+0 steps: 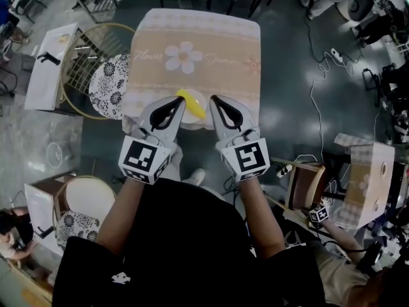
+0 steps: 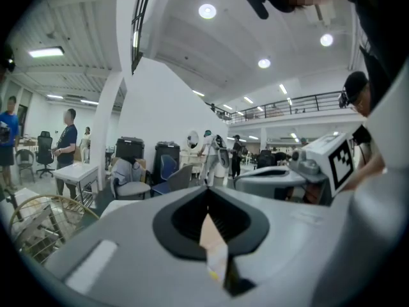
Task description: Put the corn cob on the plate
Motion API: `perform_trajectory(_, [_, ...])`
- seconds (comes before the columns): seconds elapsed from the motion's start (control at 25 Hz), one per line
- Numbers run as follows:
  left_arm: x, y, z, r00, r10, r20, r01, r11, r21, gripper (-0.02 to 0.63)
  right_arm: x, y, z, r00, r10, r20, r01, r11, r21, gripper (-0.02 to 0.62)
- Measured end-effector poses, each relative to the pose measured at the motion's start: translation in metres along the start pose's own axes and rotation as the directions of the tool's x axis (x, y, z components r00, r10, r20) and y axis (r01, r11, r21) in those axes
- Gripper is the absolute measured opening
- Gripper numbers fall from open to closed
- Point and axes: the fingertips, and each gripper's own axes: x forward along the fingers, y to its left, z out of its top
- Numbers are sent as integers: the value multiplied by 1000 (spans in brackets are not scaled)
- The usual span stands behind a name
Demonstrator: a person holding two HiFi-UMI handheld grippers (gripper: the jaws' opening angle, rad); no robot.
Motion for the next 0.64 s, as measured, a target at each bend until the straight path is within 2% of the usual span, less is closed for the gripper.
perform_trajectory(0.44, [-24, -40, 14, 999, 16, 38, -17, 1000, 17, 6, -48, 16, 19, 999, 9, 50, -8, 1000, -27, 2])
perform_trajectory(0.64, [-34, -60, 10, 999, 23, 49, -23, 1000, -2, 6, -68, 22, 18, 998, 16, 65, -14, 999, -35, 2])
